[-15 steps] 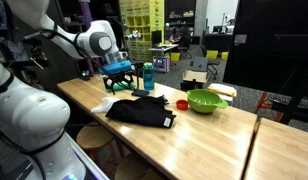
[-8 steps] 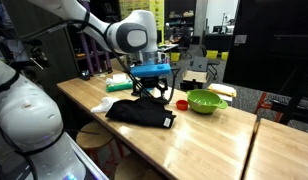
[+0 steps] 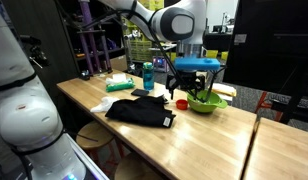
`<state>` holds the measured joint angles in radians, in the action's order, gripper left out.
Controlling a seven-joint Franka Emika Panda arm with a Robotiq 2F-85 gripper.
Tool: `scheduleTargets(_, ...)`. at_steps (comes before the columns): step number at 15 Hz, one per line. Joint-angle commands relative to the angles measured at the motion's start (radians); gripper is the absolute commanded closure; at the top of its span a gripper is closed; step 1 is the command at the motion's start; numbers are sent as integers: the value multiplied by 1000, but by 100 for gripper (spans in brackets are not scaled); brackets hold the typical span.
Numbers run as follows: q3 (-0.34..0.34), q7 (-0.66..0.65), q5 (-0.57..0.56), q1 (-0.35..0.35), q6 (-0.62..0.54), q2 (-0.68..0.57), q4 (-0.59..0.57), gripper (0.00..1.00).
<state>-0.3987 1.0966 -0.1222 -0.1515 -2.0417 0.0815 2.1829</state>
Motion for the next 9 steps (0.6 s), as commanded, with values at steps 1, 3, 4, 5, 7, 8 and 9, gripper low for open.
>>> scheduleTargets(1,43,74,78,-43,116,-163,-176,0)
scheduleTargets(3,68,86,101,-65,166,-227,-243,0)
scheduleTargets(4,80,94,111,-79,190,-255,-272,0)
scheduleTargets(5,92,95,119,-91,216,-277,-296,0)
scheduleTargets(7,115,88,126,-112,262,-311,-330,0)
scheduleTargets(8,125,79,129,-120,286,-323,-341,0)
scheduleTargets(9,134,77,129,-127,305,-329,-343,0)
